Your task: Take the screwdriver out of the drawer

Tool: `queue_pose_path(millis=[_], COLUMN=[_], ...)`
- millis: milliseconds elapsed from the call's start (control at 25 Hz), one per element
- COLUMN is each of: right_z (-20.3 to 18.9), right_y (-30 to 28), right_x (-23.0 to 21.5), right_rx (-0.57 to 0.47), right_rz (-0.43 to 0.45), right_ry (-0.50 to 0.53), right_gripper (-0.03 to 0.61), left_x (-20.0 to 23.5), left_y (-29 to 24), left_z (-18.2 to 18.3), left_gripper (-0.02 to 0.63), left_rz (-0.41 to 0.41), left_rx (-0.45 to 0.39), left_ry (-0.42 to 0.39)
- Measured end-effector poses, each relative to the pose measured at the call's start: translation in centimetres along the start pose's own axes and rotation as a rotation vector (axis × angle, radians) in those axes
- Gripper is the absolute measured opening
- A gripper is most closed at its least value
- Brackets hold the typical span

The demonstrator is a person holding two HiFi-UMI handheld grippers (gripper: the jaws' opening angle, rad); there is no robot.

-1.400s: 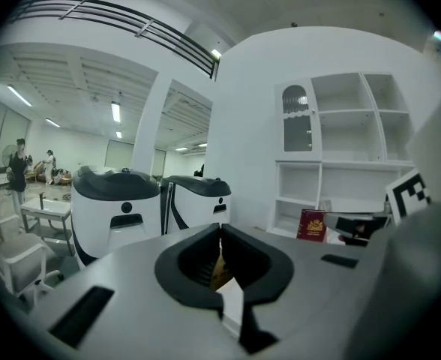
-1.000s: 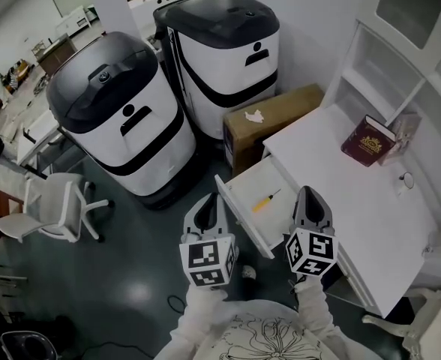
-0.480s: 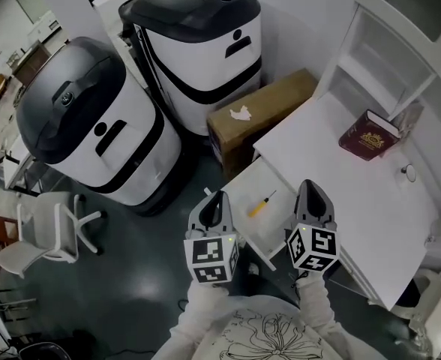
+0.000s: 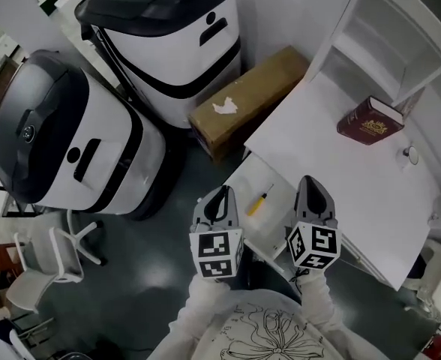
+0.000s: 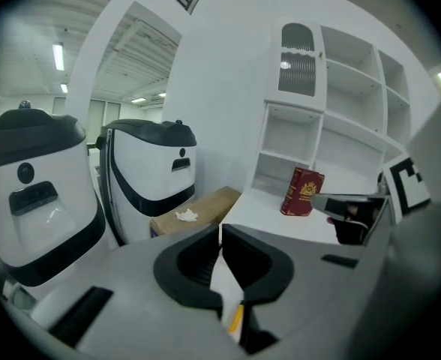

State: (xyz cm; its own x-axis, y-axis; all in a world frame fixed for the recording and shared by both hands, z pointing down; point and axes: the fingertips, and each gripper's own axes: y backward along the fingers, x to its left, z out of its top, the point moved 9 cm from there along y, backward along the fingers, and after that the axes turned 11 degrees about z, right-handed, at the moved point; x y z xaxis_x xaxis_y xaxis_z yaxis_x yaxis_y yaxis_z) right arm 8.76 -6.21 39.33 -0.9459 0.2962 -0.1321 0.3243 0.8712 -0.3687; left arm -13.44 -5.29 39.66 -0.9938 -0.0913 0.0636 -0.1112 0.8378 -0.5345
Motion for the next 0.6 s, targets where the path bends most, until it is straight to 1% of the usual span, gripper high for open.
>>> queue_pose_path(millis=[200, 360, 400, 480, 600], right_z=[-1.3, -2.2, -2.4, -3.0, -3.8], right_y=[-1.1, -1.8, -1.8, -1.9, -1.7], right_x=[-0.5, -0.8, -0.9, -1.2, -2.0], right_rx=[0.030, 0.047, 0.051, 0.058, 0.070], right_rz=[-0.039, -0.060, -0.064, -0.072, -0.085], right_ry=[-0.007, -0.015, -0.018, -0.026, -0.040], right_gripper=[0.003, 0.003, 0.003, 0.003, 0.003], left_x=[-0.3, -0.5, -0.7, -1.2, -2.3], left_y=[-2.7, -4.5, -4.9, -5.7, -6.7], left_z=[-1.0, -2.0, -2.1, -2.6, -3.5], left_gripper=[0.012, 0.014, 0.023, 0.064, 0.073], left_rz=[-0.069, -0.107, -0.120, -0.148, -0.180], left_rx=[0.067, 0.111, 0.122, 0.146, 0.184], left_ry=[-0.022, -0.048, -0.051, -0.053, -0.060])
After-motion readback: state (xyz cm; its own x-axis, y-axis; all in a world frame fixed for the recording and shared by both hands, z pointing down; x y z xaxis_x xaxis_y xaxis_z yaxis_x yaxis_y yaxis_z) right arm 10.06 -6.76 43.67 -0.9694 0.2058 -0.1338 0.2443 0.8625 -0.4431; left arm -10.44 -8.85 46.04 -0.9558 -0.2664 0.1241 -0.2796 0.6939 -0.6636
